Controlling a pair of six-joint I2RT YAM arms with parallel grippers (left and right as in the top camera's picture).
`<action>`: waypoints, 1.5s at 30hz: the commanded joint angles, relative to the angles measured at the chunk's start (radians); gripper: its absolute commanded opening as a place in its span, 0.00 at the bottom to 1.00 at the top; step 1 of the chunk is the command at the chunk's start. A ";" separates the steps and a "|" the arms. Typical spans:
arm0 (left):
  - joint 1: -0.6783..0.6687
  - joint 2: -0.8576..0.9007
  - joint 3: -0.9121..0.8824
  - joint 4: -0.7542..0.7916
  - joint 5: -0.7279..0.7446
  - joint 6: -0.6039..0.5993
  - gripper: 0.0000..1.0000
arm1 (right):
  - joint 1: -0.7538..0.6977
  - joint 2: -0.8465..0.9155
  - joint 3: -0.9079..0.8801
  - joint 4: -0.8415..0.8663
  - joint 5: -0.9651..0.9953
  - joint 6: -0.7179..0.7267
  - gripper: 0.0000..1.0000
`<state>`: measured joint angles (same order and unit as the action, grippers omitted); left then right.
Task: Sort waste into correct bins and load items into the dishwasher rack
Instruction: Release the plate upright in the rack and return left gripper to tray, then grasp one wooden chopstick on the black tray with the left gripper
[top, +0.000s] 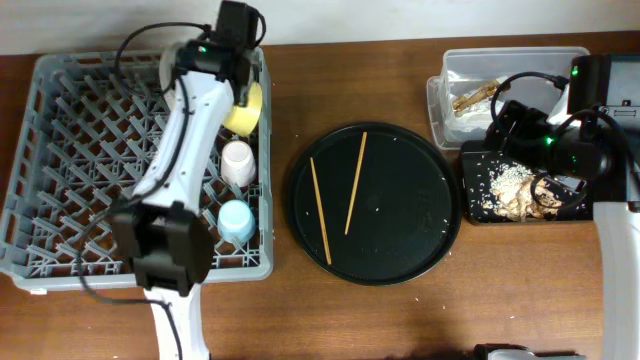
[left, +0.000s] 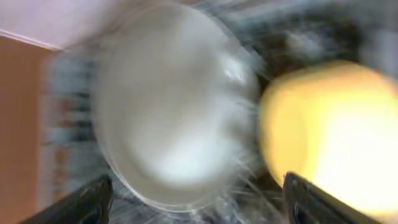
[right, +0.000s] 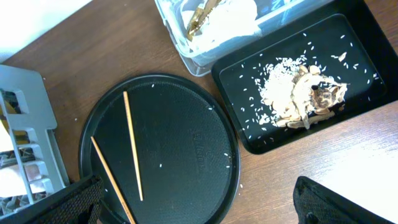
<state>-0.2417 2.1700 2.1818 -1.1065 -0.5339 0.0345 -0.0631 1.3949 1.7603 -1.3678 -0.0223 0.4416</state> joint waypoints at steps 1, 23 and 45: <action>-0.063 -0.127 0.080 -0.149 0.584 -0.024 0.87 | -0.003 0.004 0.007 -0.002 0.016 0.000 0.98; -0.486 -0.044 -0.535 0.418 0.466 -0.227 0.69 | -0.003 0.004 0.007 -0.002 0.016 0.000 0.99; -0.443 0.178 -0.335 0.309 0.465 -0.244 0.15 | -0.003 0.004 0.007 -0.002 0.016 0.000 0.98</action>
<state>-0.6842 2.3226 1.8431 -0.7971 -0.0608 -0.2031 -0.0631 1.3960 1.7599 -1.3693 -0.0223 0.4419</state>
